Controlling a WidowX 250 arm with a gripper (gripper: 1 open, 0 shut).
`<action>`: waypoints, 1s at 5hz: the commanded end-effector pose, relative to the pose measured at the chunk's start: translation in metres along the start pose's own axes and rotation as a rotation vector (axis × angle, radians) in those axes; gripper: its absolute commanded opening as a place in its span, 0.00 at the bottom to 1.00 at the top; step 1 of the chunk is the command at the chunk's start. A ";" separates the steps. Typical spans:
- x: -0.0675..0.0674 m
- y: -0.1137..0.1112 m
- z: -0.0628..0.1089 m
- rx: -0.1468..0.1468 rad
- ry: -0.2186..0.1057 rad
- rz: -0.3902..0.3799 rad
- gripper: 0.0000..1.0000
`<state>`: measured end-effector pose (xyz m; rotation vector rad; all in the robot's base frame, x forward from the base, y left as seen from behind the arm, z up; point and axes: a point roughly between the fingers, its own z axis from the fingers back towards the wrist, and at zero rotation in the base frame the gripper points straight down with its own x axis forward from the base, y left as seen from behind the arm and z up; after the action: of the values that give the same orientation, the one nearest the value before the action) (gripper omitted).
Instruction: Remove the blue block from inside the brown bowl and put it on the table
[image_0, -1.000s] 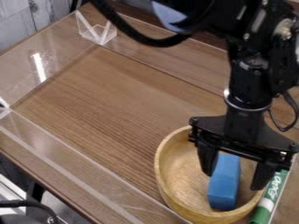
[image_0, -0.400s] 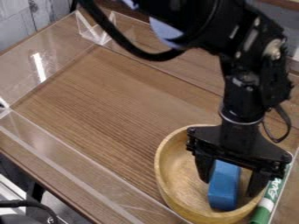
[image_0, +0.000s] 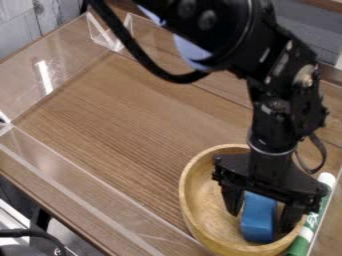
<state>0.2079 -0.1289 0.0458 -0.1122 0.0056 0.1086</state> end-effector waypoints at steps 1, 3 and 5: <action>0.006 -0.004 0.006 -0.023 -0.030 -0.004 0.00; 0.005 -0.003 0.014 -0.015 -0.020 -0.016 0.00; 0.003 -0.001 0.022 -0.005 -0.010 -0.028 0.00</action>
<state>0.1985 -0.1226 0.0516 -0.0805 0.0585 0.0817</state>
